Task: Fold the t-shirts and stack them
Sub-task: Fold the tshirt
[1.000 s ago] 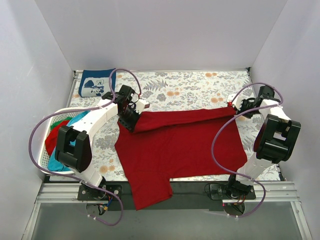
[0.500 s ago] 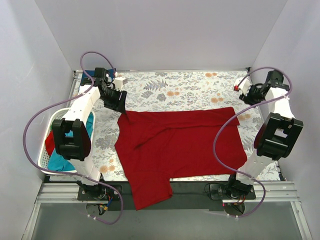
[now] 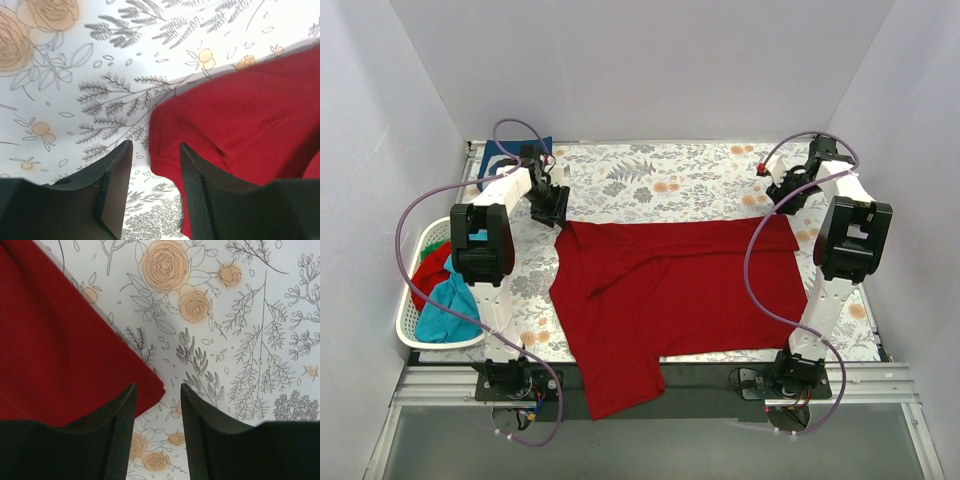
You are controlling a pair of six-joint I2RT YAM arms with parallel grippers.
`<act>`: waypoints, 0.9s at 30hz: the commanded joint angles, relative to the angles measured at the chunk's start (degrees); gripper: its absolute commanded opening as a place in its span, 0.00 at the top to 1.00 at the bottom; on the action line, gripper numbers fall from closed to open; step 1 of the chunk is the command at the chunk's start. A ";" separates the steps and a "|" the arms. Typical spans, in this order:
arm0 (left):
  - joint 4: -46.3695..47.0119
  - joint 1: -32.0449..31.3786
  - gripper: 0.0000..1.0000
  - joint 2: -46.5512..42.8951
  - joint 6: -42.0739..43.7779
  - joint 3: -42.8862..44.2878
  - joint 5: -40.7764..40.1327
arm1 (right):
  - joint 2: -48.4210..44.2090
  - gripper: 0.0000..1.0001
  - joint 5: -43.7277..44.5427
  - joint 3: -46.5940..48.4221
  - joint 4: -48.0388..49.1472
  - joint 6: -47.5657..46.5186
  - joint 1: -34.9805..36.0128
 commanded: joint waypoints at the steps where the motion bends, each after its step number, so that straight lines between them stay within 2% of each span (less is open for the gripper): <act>1: 1.84 0.45 0.58 0.41 -0.11 3.75 0.37 | 0.27 0.53 -0.09 1.36 -1.76 -0.33 1.33; 7: 0.26 0.54 0.57 4.99 0.77 8.50 2.74 | 2.82 0.56 1.84 0.31 -1.67 -3.58 3.88; 13: -1.58 0.45 0.60 6.49 2.26 8.33 7.66 | 3.70 0.58 3.16 -1.10 -1.67 -4.64 4.24; 19: -2.72 0.54 0.60 5.88 4.02 5.87 9.16 | 4.84 0.64 4.13 -0.75 -1.58 -4.03 4.32; 21: -2.64 0.54 0.61 5.43 4.81 5.08 8.90 | 5.28 0.71 4.48 -0.31 -1.58 -4.03 4.41; 24: -1.07 0.54 0.69 5.08 4.55 3.85 6.72 | 6.16 0.85 5.27 0.30 -1.58 -3.41 4.41; 26: -0.18 0.63 0.85 5.69 3.76 4.20 5.21 | 6.95 0.98 7.11 1.09 -1.41 -2.37 4.41; 27: 0.61 0.80 0.90 5.96 2.72 4.55 4.16 | 8.00 0.99 8.77 2.23 -1.23 -1.84 4.41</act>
